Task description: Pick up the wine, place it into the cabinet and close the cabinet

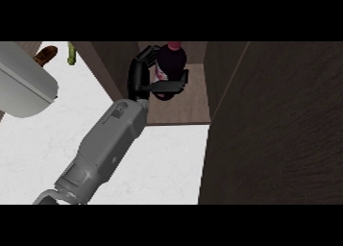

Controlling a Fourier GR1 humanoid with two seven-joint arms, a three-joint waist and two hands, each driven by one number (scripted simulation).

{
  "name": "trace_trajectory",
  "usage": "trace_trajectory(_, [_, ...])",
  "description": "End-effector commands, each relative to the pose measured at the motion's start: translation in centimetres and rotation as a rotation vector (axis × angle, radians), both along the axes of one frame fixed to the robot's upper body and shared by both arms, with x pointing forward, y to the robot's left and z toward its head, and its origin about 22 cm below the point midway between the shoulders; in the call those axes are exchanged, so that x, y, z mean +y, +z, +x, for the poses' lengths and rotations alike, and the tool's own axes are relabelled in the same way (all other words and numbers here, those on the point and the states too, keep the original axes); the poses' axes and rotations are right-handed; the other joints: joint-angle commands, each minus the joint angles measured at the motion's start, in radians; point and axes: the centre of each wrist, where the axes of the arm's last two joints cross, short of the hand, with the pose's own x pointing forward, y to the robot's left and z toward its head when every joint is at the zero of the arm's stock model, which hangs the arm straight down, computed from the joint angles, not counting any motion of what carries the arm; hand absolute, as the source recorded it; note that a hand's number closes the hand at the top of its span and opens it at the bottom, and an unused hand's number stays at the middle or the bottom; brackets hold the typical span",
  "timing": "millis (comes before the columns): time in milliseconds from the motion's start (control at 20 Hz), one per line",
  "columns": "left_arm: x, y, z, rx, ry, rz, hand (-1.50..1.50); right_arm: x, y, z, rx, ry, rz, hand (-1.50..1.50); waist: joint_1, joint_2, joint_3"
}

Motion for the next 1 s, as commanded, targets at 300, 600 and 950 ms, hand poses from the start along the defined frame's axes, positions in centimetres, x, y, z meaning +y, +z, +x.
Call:
trace_trajectory(300, [0.2, 1.0, 2.2, -0.079, 0.078, 0.043, 1.50, -0.4, 1.1, -0.6, -0.026, 0.030, 0.021, -1.50, -0.005, 0.005, 0.000])
trace_trajectory(600, [-0.4, 1.8, 2.7, -0.047, 0.092, 0.037, 1.50, 0.4, 1.0, -1.6, -0.027, 0.075, 0.019, -1.50, -0.026, 0.008, 0.000])
trace_trajectory(950, [0.6, 1.9, 3.2, 0.025, 0.103, -0.113, 1.50, 0.1, 0.9, 0.0, -0.036, 0.055, 0.051, -1.50, -0.020, 0.012, 0.000])
